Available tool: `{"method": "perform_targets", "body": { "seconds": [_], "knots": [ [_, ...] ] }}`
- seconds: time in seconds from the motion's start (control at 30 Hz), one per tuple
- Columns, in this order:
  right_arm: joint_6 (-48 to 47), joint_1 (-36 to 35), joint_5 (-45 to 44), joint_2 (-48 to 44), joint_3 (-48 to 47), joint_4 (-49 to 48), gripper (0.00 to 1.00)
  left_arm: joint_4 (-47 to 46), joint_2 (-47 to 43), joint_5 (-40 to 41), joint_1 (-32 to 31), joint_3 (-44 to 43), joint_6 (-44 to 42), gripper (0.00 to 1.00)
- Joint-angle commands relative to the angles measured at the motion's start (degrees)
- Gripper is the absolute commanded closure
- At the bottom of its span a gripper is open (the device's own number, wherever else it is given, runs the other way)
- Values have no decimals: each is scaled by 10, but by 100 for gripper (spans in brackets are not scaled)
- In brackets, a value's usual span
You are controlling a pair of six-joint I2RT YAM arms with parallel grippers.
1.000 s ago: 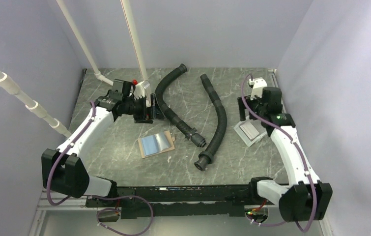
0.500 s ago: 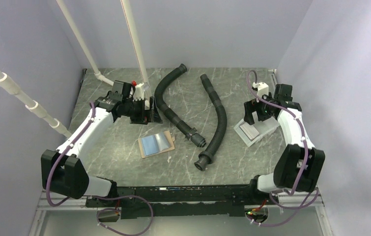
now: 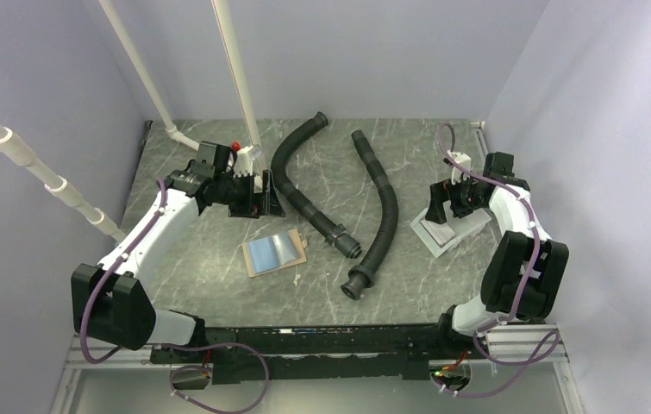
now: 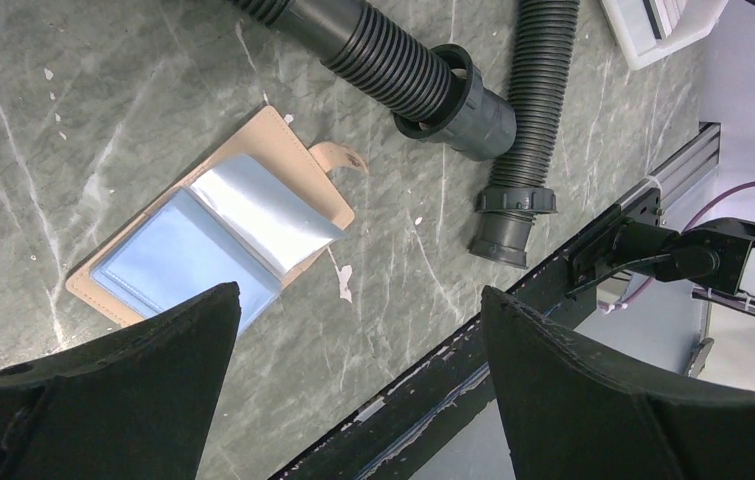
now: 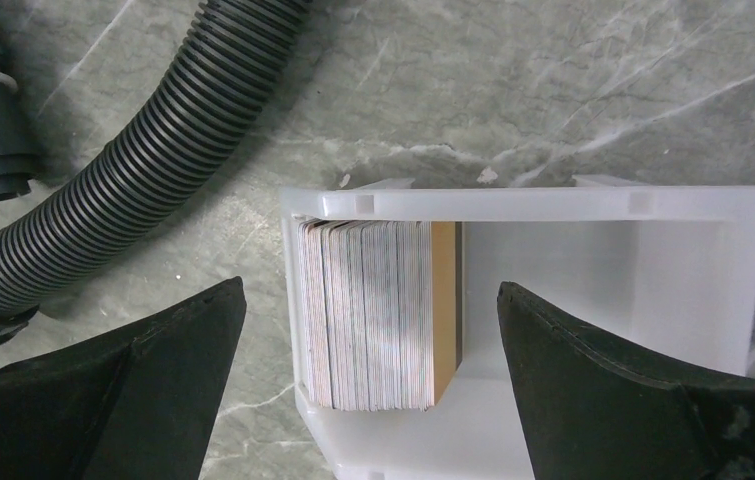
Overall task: Put the credit cards into the card holder
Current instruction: Pick up the credit card from the storage box.
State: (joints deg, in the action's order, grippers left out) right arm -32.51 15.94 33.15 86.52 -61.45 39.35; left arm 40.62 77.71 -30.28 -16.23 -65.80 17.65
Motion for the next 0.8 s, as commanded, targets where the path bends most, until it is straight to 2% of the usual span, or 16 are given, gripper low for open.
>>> {"method": "perform_targets", "body": {
  "seconds": [0.0, 0.53, 0.77],
  "knots": [
    [4, 5, 39, 3, 15, -32, 2, 0, -5, -14, -4, -5, -21, 5],
    [18, 5, 26, 32, 59, -71, 1, -3, -10, -15, -4, -1, -23, 4],
    [14, 6, 50, 19, 80, -67, 3, -4, -7, -20, -4, -2, -23, 4]
  ]
}}
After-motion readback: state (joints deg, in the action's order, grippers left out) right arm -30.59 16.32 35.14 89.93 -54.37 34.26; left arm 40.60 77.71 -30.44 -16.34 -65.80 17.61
